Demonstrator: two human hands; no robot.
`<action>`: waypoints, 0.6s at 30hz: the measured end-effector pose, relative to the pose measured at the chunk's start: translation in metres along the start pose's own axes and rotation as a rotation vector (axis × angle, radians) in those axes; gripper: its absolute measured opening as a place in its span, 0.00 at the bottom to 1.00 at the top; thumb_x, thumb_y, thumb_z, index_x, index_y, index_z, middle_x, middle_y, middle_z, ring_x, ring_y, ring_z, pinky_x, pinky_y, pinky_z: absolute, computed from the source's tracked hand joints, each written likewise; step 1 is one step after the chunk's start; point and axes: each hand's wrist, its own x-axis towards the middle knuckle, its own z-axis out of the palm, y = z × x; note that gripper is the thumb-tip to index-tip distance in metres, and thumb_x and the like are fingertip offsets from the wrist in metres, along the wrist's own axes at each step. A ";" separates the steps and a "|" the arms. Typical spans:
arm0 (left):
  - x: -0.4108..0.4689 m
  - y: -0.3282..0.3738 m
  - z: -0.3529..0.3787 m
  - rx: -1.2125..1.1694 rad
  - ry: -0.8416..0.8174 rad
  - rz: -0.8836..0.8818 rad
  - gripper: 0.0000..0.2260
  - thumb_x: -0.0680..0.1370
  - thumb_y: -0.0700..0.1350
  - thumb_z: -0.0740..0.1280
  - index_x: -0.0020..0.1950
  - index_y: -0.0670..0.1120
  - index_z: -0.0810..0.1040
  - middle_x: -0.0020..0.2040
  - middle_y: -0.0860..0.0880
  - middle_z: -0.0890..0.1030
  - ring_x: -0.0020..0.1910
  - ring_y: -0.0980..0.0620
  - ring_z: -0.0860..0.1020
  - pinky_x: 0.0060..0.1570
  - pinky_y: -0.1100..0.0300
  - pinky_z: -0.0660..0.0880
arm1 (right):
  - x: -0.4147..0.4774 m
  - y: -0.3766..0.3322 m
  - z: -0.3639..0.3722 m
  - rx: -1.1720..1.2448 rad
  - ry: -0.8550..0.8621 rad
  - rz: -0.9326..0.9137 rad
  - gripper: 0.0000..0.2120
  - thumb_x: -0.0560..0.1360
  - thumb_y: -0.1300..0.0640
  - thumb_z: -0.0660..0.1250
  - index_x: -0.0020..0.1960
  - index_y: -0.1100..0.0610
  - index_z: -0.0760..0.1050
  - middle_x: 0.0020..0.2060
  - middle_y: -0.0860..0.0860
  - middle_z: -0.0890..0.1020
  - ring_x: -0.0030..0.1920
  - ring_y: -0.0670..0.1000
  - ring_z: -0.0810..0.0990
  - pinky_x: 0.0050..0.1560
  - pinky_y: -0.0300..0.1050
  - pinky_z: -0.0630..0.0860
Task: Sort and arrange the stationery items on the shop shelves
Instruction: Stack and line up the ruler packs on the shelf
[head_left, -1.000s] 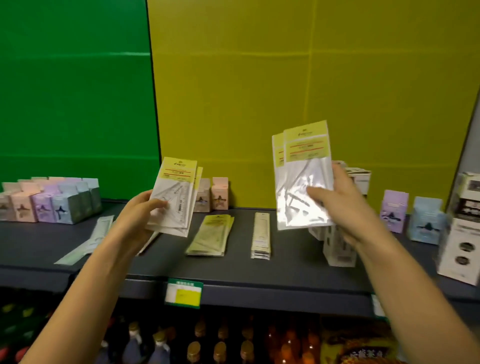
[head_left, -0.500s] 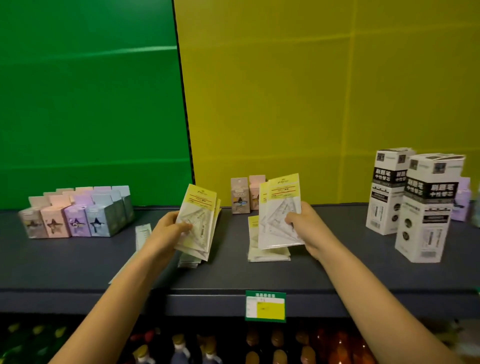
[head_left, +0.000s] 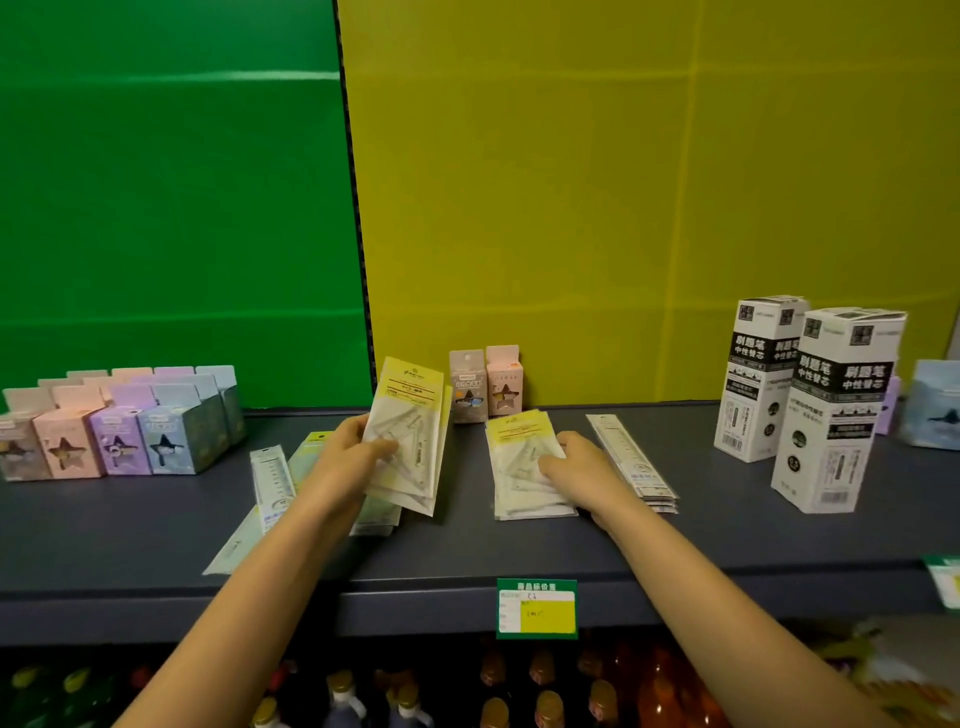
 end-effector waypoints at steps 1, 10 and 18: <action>-0.001 0.001 0.004 -0.006 -0.007 0.001 0.14 0.77 0.33 0.58 0.62 0.41 0.68 0.55 0.42 0.76 0.47 0.46 0.77 0.44 0.54 0.77 | -0.002 0.000 0.001 -0.021 0.004 -0.010 0.17 0.74 0.57 0.59 0.61 0.62 0.71 0.60 0.60 0.76 0.58 0.60 0.76 0.59 0.53 0.74; -0.003 0.002 0.073 -0.066 -0.125 -0.020 0.13 0.76 0.32 0.58 0.61 0.39 0.68 0.53 0.43 0.78 0.46 0.47 0.77 0.42 0.56 0.76 | -0.006 0.004 -0.012 0.065 -0.041 0.000 0.21 0.80 0.49 0.49 0.50 0.63 0.75 0.48 0.59 0.77 0.50 0.57 0.76 0.50 0.48 0.70; 0.004 -0.011 0.115 0.175 -0.078 0.019 0.15 0.76 0.35 0.58 0.62 0.40 0.62 0.63 0.39 0.74 0.60 0.42 0.74 0.61 0.46 0.73 | -0.008 0.008 -0.015 0.202 -0.078 0.019 0.28 0.79 0.44 0.45 0.57 0.61 0.77 0.55 0.57 0.80 0.57 0.58 0.77 0.64 0.54 0.70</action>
